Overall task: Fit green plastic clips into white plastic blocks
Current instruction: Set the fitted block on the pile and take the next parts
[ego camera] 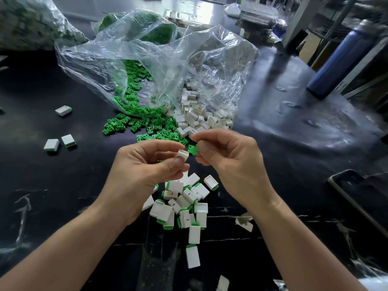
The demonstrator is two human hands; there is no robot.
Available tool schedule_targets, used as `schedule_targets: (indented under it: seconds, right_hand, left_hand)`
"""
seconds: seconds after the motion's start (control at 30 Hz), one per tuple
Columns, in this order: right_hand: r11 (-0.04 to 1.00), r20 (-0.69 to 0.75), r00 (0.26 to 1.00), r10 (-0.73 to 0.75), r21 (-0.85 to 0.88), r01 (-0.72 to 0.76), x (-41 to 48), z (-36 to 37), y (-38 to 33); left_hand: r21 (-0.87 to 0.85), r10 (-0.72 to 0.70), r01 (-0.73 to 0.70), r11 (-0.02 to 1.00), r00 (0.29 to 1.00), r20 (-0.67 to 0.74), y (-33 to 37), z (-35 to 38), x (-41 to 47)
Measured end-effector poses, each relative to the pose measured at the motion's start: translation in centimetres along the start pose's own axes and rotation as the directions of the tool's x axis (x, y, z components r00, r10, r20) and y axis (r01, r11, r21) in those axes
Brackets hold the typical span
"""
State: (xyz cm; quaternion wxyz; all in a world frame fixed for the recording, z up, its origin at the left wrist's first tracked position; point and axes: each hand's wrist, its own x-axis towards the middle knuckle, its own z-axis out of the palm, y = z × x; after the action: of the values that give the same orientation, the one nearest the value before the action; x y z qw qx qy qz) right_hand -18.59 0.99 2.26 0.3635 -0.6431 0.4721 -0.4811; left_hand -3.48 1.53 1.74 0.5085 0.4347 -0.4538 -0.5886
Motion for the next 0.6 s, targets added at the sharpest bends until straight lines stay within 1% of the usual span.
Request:
schedule_targets:
  seconds: [0.43,0.6]
  right_hand:
    - [0.999,0.055,0.998,-0.019,-0.031,0.020,-0.04,0.24,0.01]
    - [0.996,0.038,0.999,-0.004,-0.085,0.007,-0.13,0.49,0.14]
  left_hand:
    - [0.098,-0.001,-0.001,0.995,1.000,0.020,0.00,0.08,-0.06]
    - [0.146,0.028,-0.029,0.989,1.000,0.011,-0.02,-0.14,-0.28]
